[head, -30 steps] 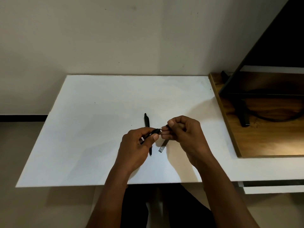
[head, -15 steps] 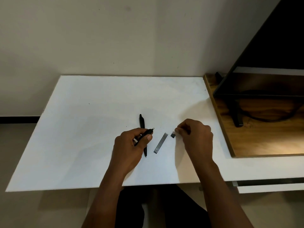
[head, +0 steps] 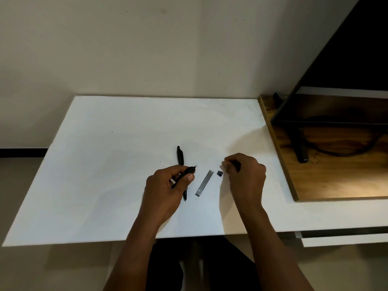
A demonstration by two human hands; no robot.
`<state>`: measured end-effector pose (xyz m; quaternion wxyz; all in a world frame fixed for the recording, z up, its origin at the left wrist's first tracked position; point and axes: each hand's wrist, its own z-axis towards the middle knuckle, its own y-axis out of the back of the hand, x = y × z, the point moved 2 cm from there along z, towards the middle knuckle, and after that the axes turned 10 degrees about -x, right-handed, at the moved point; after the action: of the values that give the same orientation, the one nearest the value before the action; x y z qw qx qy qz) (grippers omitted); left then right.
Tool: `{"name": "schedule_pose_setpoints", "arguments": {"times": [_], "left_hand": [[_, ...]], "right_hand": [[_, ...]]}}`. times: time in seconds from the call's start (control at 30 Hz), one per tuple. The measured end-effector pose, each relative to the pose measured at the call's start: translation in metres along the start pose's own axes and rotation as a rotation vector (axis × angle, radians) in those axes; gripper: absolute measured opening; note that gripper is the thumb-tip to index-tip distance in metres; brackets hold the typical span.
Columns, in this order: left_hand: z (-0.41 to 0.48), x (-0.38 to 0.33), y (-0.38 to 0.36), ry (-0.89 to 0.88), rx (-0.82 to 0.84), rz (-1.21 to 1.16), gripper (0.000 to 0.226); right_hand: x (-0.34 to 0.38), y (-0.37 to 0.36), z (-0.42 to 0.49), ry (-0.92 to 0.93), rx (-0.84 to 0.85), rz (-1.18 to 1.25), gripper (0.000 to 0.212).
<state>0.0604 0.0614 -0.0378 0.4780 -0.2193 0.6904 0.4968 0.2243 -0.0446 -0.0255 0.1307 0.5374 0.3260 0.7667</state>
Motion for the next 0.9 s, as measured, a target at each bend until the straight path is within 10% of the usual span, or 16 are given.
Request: {"name": "schedule_pose_setpoints", "arguments": {"times": [0.5, 0.67, 0.9], "left_hand": [[-0.001, -0.003, 0.002, 0.008, 0.003, 0.004, 0.016], [-0.001, -0.009, 0.003, -0.042, 0.001, 0.049, 0.019], [-0.003, -0.017, 0.004, -0.079, 0.024, 0.030, 0.019]], "right_hand": [[0.018, 0.013, 0.003, 0.116, -0.059, 0.060, 0.011], [0.027, 0.002, -0.003, 0.085, 0.343, 0.250, 0.006], [0.025, -0.003, -0.006, -0.039, 0.494, 0.383, 0.004]]}}
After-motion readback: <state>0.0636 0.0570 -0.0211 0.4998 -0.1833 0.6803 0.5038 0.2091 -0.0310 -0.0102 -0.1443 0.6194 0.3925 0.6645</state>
